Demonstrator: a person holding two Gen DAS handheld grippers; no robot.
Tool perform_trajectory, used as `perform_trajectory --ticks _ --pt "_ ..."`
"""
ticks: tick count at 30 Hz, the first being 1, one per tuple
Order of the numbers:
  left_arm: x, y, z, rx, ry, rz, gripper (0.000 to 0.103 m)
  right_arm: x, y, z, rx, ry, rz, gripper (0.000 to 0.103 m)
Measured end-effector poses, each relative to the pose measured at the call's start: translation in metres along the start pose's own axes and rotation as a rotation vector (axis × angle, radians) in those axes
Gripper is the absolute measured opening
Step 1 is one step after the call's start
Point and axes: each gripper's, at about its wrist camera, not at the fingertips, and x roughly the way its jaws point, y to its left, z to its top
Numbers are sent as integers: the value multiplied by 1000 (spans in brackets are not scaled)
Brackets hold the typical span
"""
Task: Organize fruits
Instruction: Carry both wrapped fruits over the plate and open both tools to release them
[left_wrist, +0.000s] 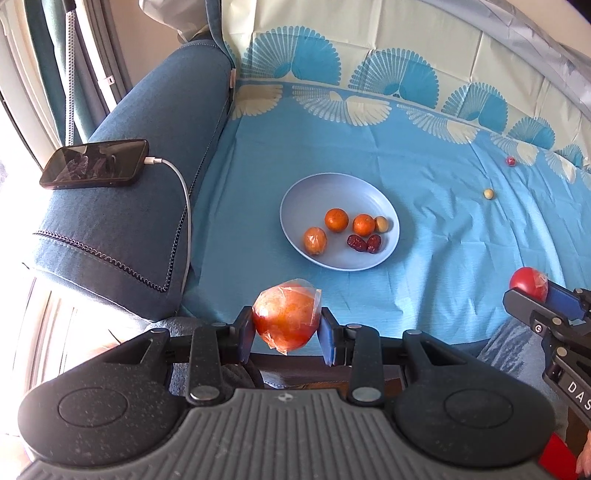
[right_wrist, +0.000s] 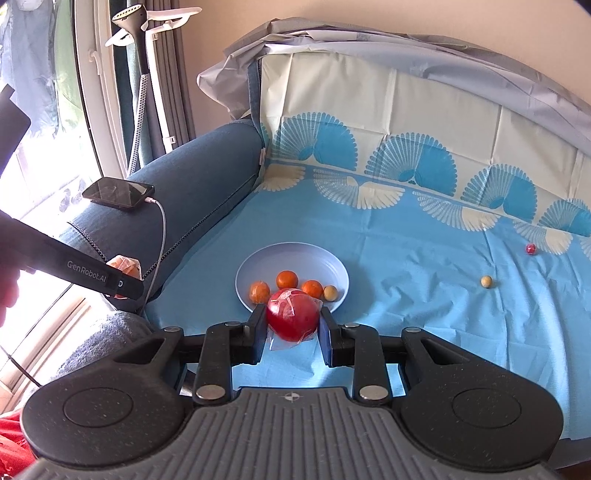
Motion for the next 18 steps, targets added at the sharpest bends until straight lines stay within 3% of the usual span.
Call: perform_trajectory --ticks 9,18 --pt "37 1 36 3 26 -32 40 54 -11 16 24 32 4 30" --pt "120 -17 85 41 77 -44 40 142 -27 30 17 102 -3 30"
